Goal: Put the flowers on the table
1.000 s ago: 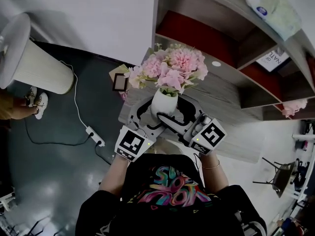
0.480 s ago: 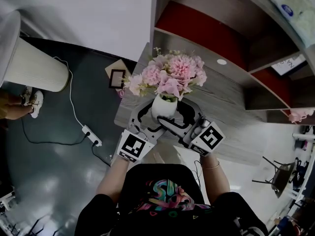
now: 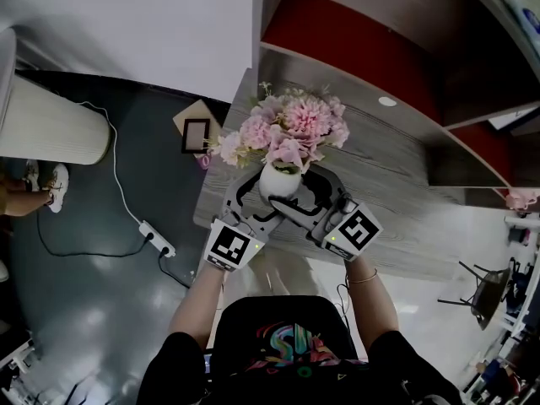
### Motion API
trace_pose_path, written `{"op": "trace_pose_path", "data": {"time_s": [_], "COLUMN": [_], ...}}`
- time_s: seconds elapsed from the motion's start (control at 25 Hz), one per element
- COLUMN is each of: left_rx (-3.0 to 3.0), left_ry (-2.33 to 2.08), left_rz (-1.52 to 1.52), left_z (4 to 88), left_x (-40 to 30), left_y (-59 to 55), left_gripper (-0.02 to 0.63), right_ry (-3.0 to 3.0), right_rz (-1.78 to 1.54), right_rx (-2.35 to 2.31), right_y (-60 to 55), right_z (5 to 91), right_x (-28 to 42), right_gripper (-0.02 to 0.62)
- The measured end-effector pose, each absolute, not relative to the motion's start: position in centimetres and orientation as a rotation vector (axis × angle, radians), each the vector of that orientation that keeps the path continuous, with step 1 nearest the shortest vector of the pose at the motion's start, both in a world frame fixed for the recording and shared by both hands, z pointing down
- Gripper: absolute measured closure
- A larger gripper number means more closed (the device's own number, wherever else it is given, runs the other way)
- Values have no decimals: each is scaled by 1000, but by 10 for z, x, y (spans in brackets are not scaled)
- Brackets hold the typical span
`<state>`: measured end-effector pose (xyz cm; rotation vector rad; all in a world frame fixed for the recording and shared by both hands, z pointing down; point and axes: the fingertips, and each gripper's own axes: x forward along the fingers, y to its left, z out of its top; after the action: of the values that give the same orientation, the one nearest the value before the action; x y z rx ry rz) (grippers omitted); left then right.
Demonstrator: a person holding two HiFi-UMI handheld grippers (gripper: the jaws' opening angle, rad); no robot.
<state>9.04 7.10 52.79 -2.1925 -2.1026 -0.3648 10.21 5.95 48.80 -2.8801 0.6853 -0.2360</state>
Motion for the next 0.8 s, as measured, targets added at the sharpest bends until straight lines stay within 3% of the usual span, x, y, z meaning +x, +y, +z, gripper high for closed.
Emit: {"op": "trace_pose_path", "data": {"time_s": [0.8], "left_rx": [-2141], "left_ry": [-2133], "left_rz": [-401], "left_z": [562], "left_x": [92], "left_y": [82], "left_gripper": [239], "right_ry": [614], "right_rz": [-292], "right_rx": [-2931], "right_y": [69], "right_z": [521], "right_x": [104], "right_gripper": [273]}}
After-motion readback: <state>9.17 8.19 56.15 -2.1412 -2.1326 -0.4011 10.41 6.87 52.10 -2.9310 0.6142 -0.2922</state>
